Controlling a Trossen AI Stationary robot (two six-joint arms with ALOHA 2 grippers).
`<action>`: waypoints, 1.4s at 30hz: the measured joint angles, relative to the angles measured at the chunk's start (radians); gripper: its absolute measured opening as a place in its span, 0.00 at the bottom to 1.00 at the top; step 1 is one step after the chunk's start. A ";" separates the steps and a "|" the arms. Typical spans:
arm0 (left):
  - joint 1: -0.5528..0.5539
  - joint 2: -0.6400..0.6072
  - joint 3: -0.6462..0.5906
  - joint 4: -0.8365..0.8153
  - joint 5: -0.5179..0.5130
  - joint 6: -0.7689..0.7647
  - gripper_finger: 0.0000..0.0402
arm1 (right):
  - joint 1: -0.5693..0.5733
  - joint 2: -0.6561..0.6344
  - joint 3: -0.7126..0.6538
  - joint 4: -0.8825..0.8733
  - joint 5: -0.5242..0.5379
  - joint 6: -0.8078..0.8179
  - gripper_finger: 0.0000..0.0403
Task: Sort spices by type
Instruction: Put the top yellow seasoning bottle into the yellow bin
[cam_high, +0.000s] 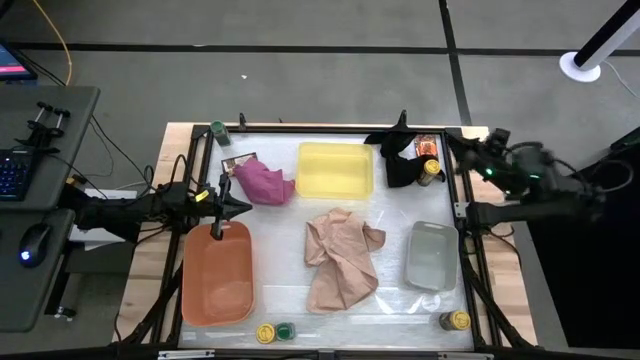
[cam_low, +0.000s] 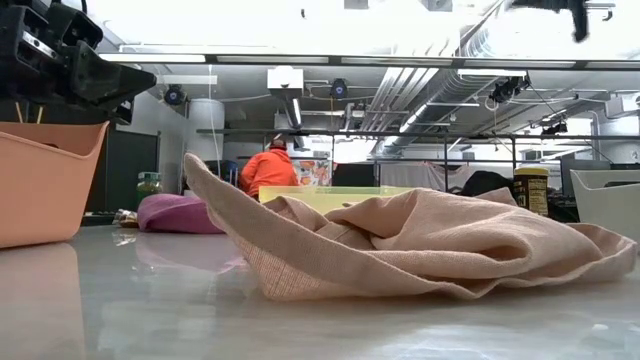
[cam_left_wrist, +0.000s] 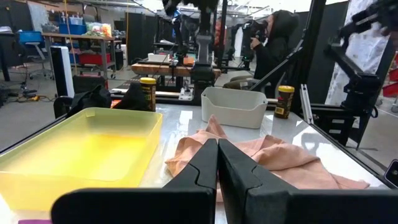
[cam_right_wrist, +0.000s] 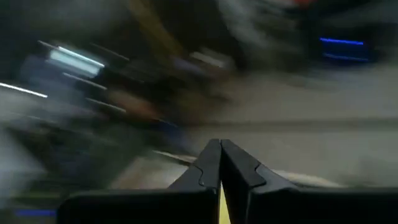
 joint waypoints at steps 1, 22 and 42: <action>0.000 0.000 0.000 0.000 0.000 0.000 0.00 | -0.010 0.052 0.067 -0.180 0.054 0.097 0.00; 0.000 0.000 0.000 0.000 0.000 0.000 0.00 | -0.425 0.578 0.276 -0.799 -0.396 0.148 0.43; 0.000 0.000 0.000 0.000 0.000 0.000 0.00 | -0.867 0.948 0.276 -0.710 -0.744 -0.377 0.78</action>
